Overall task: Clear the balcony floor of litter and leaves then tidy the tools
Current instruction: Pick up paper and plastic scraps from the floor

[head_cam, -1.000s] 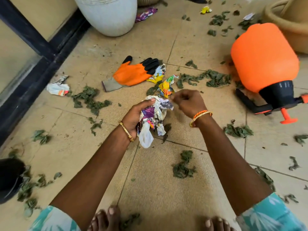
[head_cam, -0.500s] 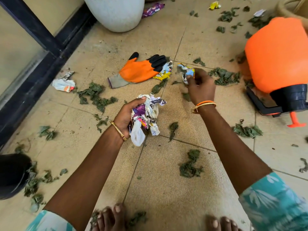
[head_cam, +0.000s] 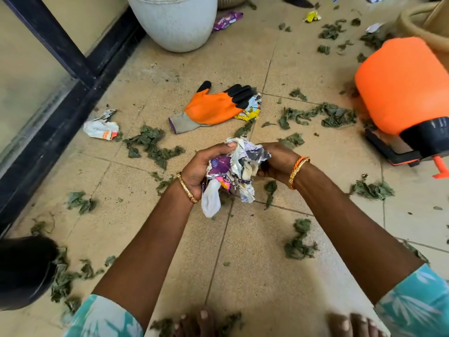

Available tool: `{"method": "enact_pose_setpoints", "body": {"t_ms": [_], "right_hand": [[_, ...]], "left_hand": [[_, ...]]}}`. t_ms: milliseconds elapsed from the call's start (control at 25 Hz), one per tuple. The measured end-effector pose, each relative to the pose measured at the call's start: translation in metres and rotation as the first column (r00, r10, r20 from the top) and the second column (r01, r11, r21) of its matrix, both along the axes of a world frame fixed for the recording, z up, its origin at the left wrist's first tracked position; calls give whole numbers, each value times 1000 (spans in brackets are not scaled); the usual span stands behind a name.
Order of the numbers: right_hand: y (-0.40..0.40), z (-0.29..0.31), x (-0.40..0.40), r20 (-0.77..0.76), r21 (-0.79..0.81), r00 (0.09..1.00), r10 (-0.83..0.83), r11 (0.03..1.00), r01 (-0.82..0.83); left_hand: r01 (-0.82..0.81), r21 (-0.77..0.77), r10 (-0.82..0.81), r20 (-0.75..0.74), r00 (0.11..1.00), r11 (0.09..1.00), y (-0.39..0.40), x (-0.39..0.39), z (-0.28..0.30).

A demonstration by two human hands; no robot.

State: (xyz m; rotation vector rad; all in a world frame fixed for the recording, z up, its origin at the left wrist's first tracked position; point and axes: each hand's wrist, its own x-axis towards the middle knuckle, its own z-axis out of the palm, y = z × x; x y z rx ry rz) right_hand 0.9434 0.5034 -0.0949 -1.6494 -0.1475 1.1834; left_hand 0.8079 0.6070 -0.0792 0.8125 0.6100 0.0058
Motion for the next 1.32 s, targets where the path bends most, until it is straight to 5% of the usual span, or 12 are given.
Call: {"method": "enact_pose_setpoints", "body": {"t_ms": [200, 360, 520, 760, 960, 1040, 1200, 1320], "right_hand": [[7, 11, -10, 10, -2, 992, -129, 992, 129], [16, 30, -5, 220, -60, 969, -116, 989, 132], [32, 33, -7, 244, -14, 952, -186, 981, 195], [82, 14, 1, 369, -75, 925, 93, 995, -70], [135, 4, 34, 559, -251, 807, 190, 967, -53], [159, 16, 47, 645, -171, 750, 145, 984, -43], [172, 39, 56, 614, 127, 772, 165, 944, -303], [143, 18, 78, 765, 43, 642, 49, 991, -127]], "left_hand": [[-45, -28, 45, -4, 999, 999, 12, -2, 6], [-137, -4, 136, -64, 989, 991, 25, -9, 11], [-179, 82, 187, -97, 978, 980, 39, -23, 21], [-184, 125, 199, -127, 972, 975, 61, -37, 19], [-163, 161, 190, -173, 966, 973, 77, -41, 10], [-159, 151, 186, -184, 965, 976, 82, -37, 11], [-159, 194, 195, -182, 964, 968, 88, -27, 13], [-172, 185, 207, -186, 960, 967, 85, -26, 6]]}}
